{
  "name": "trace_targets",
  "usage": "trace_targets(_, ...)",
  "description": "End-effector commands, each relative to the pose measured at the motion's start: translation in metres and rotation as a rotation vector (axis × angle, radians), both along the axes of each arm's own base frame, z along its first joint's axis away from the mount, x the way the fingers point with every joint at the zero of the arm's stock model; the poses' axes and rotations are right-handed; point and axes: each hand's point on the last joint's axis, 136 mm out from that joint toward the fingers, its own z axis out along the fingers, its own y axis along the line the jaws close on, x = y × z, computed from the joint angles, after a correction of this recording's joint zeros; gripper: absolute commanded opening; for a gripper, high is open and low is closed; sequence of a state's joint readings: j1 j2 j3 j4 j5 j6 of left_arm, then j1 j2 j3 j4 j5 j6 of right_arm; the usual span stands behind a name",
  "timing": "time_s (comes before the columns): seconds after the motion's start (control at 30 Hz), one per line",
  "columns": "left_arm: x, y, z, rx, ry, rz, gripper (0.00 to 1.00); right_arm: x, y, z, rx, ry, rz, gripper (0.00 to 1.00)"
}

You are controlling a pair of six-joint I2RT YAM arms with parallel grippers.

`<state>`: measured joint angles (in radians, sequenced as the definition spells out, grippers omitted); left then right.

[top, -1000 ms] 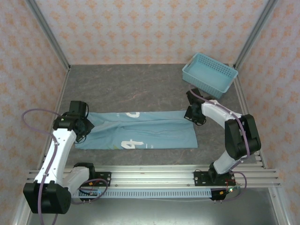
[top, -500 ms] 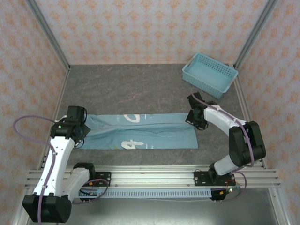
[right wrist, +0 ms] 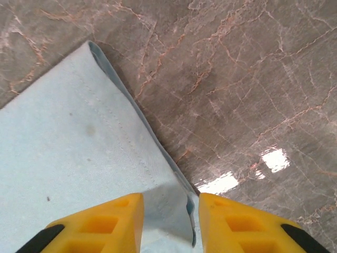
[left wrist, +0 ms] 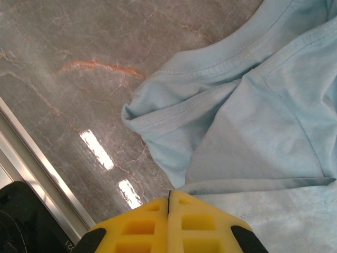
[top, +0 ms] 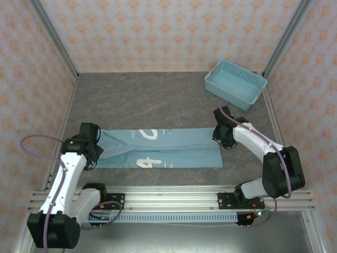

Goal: Fold and stack the t-shirts

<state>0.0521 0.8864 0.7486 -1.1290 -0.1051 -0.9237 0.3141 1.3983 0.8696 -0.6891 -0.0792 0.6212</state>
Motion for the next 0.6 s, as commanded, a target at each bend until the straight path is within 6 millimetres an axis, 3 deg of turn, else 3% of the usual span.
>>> trace_targets(0.0, -0.004, -0.001, -0.008, -0.01, 0.013, 0.041, 0.0, -0.001, 0.006, 0.006, 0.009, -0.013, -0.013, 0.32)
trace_targets(0.1, -0.006, -0.003, -0.012, -0.023, 0.023, 0.055, 0.0, 0.002, 0.015, 0.004, 0.022, -0.013, -0.007, 0.28)
trace_targets(0.3, -0.009, -0.015, -0.019, -0.103, -0.001, 0.1, 0.0, -0.014, 0.014, -0.038, 0.013, 0.108, -0.031, 0.08)
trace_targets(0.57, -0.002, -0.033, 0.007, -0.189, -0.083, 0.06, 0.0, -0.024, 0.009, -0.058, -0.03, 0.186, -0.027, 0.05)
